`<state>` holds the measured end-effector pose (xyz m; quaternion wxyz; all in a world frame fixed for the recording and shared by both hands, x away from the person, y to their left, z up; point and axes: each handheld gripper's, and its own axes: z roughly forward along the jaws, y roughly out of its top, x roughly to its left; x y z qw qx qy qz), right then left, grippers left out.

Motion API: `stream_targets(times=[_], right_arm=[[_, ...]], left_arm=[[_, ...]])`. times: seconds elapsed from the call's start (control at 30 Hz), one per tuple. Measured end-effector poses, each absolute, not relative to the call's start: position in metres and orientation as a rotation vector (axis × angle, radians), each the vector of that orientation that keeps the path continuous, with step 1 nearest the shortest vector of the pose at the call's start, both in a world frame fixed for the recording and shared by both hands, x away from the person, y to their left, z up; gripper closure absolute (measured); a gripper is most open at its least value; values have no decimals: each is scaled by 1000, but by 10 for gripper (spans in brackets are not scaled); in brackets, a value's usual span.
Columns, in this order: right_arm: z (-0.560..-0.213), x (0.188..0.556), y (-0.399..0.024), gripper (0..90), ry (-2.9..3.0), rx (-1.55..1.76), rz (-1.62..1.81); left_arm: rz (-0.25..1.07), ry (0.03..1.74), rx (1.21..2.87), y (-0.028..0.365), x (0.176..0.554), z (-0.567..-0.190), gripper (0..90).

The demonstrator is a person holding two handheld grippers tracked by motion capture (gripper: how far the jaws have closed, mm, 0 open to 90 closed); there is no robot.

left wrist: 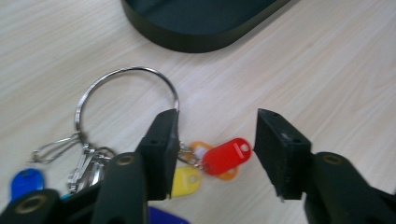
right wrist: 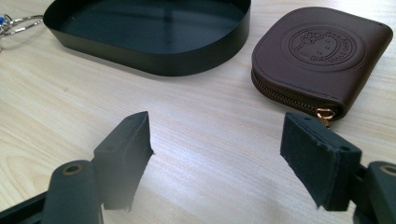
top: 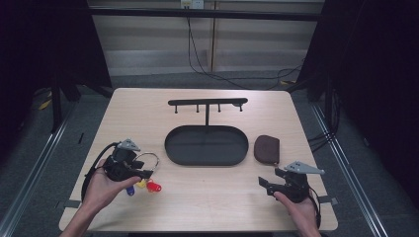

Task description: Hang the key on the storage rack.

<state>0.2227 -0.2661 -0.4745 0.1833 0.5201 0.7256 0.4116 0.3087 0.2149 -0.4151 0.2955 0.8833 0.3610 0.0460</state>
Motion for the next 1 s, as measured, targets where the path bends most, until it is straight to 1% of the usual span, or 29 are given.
stream_targets(times=[0.07, 0.17, 0.23, 0.3, 0.53, 0.83, 0.9, 1.0], right_arm=[[-475, 223, -265, 247, 2054, 1472, 1146], [-475, 223, -266, 248, 2057, 1473, 1147], [-475, 223, -266, 249, 2057, 1473, 1148], [-475, 223, -266, 252, 2060, 1474, 1146], [-476, 224, -265, 260, 2072, 1472, 1138], [-476, 224, -265, 265, 2081, 1477, 1132], [-476, 224, -265, 265, 2082, 1476, 1132], [-476, 224, -265, 268, 2082, 1477, 1135]], left_arm=[[138, 959, 2382, 213, 312, -413, 502], [96, 981, 2384, 211, 318, -411, 500], [105, 997, 2398, 210, 322, -410, 500], [86, 1004, 2419, 208, 328, -408, 502], [53, 1022, 2495, 204, 338, -414, 543], [22, 1069, 2532, 202, 348, -421, 584], [13, 1060, 2548, 201, 351, -421, 609], [10, 1077, 2570, 198, 355, -423, 579]])
